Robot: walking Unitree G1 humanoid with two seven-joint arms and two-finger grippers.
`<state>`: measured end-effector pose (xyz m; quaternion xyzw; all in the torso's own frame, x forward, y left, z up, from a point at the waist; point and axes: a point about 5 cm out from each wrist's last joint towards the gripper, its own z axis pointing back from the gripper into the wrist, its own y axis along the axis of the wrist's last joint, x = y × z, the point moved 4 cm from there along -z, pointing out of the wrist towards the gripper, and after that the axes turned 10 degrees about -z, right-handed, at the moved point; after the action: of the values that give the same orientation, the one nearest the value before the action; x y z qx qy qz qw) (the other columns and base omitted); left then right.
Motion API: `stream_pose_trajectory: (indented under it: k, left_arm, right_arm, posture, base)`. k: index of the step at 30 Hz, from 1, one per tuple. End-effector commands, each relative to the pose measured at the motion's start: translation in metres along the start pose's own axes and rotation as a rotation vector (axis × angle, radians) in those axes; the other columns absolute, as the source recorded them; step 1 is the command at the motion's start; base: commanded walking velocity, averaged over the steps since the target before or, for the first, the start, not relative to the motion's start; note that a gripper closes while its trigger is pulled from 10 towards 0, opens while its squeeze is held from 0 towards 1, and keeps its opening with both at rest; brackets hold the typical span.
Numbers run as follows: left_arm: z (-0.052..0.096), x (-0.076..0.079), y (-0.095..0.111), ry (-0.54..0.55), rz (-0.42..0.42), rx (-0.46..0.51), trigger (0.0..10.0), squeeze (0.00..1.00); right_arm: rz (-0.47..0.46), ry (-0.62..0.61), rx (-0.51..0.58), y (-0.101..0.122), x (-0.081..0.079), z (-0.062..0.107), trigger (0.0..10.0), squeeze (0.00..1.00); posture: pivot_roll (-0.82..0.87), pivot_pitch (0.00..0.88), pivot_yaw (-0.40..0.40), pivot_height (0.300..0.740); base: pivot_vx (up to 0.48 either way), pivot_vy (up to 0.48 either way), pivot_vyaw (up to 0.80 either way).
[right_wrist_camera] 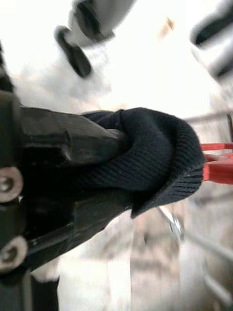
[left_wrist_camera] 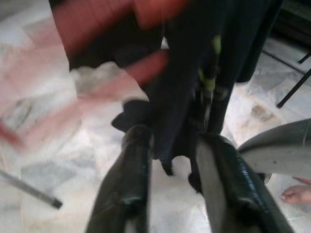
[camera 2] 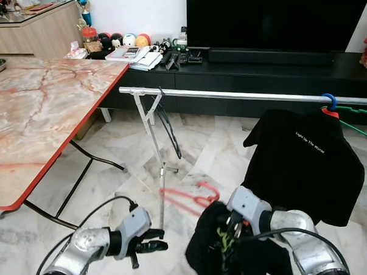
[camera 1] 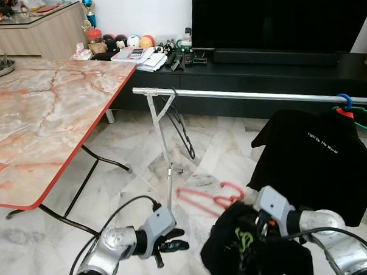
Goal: Hang hanger
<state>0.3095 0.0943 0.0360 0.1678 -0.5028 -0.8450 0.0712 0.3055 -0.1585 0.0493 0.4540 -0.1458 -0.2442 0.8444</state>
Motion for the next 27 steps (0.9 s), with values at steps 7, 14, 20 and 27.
stream_pose_trajectory:
  k: [7,14,20,27]
  left_arm:
    - [0.004,0.008,0.014,-0.075,0.032,0.066,10.0,1.0]
    - [0.006,0.017,0.017,-0.128,0.01,0.065,10.0,1.0]
    - [0.002,0.019,0.016,-0.111,-0.05,0.032,10.0,0.0]
    - [-0.002,0.016,0.016,-0.081,-0.071,0.003,10.0,0.0]
  right_arm:
    - [0.053,0.076,-0.129,-0.025,-0.007,-0.004,10.0,0.0]
    - [0.04,0.092,-0.136,-0.025,-0.009,-0.01,10.0,0.0]
    - [0.045,0.238,-0.068,-0.01,-0.027,-0.01,10.0,0.0]
    - [0.067,0.338,-0.103,-0.017,-0.038,-0.007,10.0,0.0]
  posture:
    - [0.11,0.045,-0.021,0.74]
    - [0.12,0.034,-0.022,0.74]
    - [0.11,0.023,-0.017,0.74]
    - [0.1,0.015,-0.013,0.74]
  base:
    - [0.0,0.0,0.0]
    - [0.0,0.0,0.0]
    - [0.0,0.0,0.0]
    - [0.0,0.0,0.0]
